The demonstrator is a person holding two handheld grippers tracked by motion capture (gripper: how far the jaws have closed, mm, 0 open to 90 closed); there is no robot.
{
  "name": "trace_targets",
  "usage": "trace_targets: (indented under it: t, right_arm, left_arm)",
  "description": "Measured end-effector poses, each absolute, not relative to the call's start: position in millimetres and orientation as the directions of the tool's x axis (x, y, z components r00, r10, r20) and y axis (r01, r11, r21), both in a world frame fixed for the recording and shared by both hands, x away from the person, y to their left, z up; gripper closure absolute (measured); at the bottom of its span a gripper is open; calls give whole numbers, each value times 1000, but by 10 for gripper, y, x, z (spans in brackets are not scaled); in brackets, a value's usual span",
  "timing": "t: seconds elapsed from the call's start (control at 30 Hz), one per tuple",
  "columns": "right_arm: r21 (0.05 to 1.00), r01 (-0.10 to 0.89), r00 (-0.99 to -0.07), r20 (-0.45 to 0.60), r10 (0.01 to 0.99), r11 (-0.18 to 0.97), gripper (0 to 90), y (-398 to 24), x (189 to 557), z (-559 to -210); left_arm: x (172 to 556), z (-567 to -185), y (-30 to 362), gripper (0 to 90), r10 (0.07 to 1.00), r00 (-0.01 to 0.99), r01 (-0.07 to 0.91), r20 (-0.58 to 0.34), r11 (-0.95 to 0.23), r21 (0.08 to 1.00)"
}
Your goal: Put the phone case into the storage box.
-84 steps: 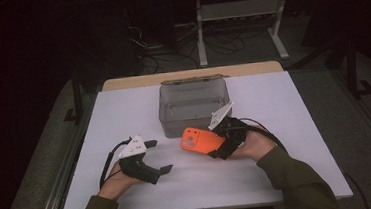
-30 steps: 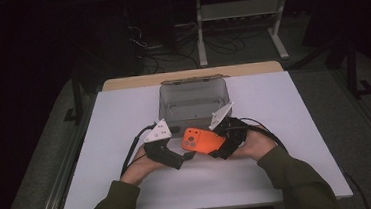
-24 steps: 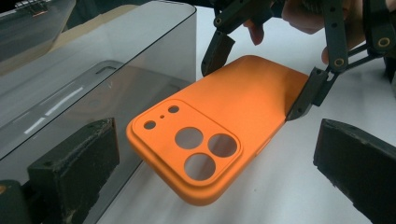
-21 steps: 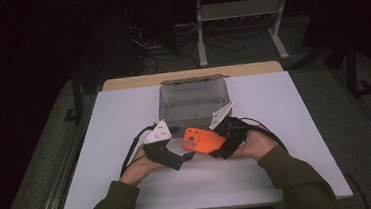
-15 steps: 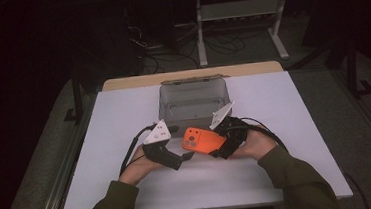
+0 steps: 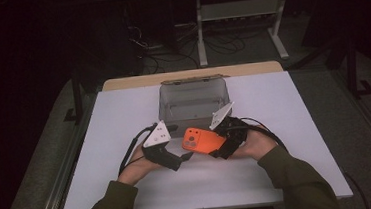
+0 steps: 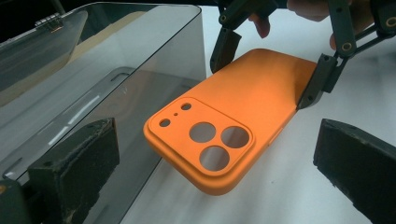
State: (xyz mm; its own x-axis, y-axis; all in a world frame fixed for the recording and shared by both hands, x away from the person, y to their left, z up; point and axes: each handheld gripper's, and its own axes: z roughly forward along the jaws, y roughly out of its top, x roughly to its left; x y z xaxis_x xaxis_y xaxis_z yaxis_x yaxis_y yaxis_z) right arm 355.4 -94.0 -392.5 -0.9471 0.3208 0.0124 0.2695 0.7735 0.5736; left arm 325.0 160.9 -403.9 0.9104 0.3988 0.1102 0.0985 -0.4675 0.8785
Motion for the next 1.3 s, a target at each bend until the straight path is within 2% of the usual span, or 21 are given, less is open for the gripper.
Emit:
trace_targets:
  t: [1.3]
  right_arm:
    - [568,266,-949,11,316,779,157,-926,3552,-3934]
  left_arm:
    - [3191,-4049,1579,0,352,904,-11,243,-548,837]
